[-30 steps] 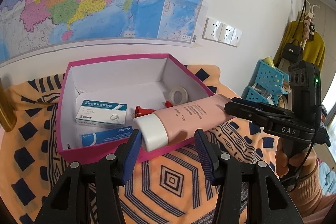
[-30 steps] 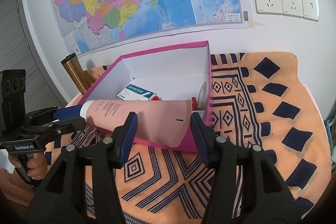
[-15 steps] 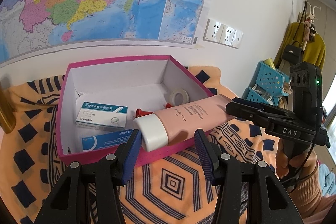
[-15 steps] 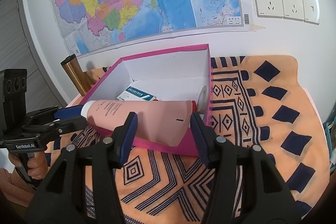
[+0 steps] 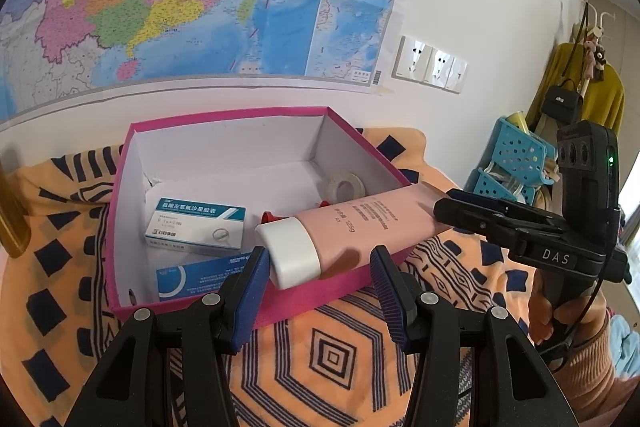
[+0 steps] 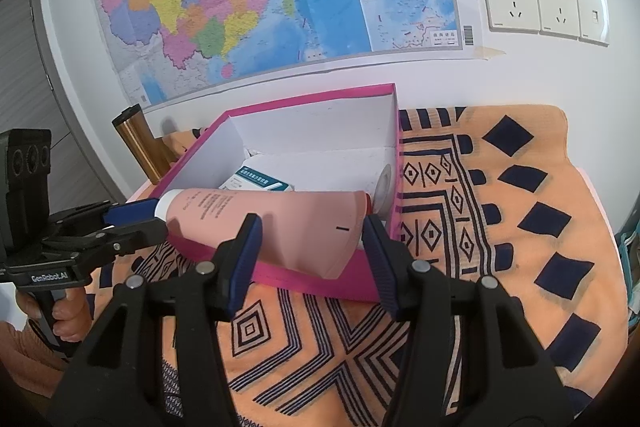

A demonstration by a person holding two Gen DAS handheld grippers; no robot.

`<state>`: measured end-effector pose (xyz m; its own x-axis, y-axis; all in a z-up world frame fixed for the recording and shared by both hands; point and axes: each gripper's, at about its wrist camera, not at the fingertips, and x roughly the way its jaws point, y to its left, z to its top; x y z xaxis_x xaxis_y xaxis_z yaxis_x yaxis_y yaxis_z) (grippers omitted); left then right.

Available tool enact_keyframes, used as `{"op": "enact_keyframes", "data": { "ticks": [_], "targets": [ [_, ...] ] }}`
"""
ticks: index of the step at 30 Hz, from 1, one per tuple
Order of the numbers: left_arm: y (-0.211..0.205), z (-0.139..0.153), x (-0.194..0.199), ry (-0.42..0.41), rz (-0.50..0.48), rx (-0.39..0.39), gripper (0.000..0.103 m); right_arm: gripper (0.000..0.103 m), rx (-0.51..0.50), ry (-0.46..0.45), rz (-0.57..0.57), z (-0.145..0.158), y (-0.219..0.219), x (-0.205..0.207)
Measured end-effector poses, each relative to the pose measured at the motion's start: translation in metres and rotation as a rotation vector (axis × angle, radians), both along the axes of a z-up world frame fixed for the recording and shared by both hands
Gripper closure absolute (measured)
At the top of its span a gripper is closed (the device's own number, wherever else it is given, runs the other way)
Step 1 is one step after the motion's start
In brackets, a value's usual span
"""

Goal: Organize rigid objects
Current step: 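Lower the pink tube into the magenta box with the right gripper, then open the right gripper to release the pink tube in the box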

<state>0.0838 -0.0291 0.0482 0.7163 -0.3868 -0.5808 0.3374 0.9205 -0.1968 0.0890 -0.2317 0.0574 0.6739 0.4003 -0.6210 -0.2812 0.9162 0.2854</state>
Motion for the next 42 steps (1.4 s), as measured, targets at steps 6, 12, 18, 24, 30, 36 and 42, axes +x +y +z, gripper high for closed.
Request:
{"op": "enact_keyframes", "data": {
  "ticks": [6,12,18,24,30,36,42],
  "targets": [
    [-0.001,0.000,0.003,0.003,0.004,0.004,0.051,0.048,-0.004,-0.001,-0.003,-0.001,0.000,0.002],
    [-0.001,0.000,0.005,0.006,0.009,0.007,0.051,0.048,-0.007,-0.003,-0.004,-0.001,0.001,0.003],
    [-0.001,-0.001,0.009,0.010,0.015,0.009,0.051,0.048,-0.009,-0.001,-0.005,-0.001,0.002,0.006],
    [0.000,-0.002,0.013,0.015,0.014,0.011,0.051,0.048,-0.009,-0.002,-0.006,-0.002,0.003,0.008],
    [0.000,-0.003,0.016,0.017,0.019,0.009,0.051,0.048,-0.014,0.003,-0.008,-0.004,0.005,0.014],
    [0.001,-0.004,0.019,0.021,0.021,0.010,0.051,0.048,-0.015,0.002,-0.009,-0.005,0.005,0.014],
    [0.002,-0.004,0.022,0.022,0.026,0.011,0.051,0.048,-0.017,0.004,-0.011,-0.007,0.006,0.017]
  ]
}}
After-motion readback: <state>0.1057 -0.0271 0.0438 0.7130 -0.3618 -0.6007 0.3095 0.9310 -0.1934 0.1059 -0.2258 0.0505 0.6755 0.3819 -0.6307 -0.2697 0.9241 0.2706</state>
